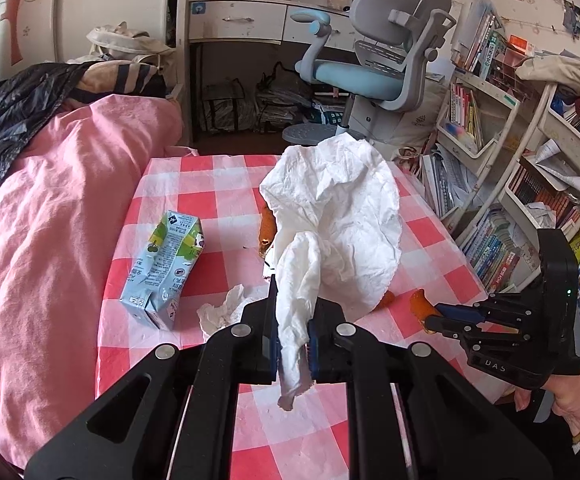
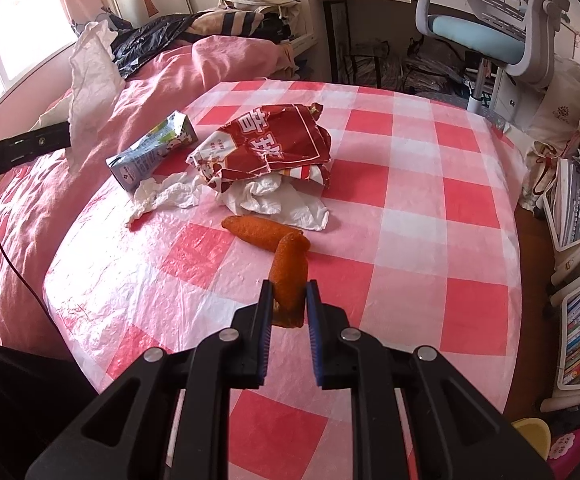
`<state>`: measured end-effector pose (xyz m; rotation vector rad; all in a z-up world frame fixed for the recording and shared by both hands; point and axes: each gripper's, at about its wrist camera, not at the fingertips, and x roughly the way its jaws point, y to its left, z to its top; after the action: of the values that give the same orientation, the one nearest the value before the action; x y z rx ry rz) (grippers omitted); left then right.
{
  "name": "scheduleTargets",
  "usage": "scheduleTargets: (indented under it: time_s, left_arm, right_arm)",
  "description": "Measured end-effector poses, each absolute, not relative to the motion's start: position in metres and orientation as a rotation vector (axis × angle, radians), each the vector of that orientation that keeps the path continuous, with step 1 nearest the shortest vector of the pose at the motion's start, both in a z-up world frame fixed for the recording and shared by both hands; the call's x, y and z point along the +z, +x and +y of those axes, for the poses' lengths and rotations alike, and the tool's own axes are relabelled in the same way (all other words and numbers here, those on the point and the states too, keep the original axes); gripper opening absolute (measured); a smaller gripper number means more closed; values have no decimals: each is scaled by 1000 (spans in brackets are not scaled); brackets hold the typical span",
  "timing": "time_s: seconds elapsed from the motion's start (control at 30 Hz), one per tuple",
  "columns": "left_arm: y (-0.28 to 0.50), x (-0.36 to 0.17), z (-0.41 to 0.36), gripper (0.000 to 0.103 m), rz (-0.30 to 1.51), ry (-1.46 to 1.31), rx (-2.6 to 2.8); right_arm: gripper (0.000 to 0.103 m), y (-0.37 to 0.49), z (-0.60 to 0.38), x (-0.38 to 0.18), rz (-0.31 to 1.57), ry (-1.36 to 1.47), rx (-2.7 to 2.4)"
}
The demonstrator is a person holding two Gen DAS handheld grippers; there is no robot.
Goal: Collect trash
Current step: 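Lift the white tissue with the left gripper while the right gripper holds the orange piece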
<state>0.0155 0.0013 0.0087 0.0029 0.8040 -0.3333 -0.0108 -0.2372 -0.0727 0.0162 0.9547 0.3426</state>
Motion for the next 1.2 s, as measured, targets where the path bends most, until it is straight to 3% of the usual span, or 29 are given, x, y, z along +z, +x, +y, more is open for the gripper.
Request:
scheduleTargets:
  time_s: [1.2]
  left_arm:
    - [16, 8, 1, 11, 803, 16, -322]
  right_arm:
    - [17, -10, -249, -66, 932, 145, 411]
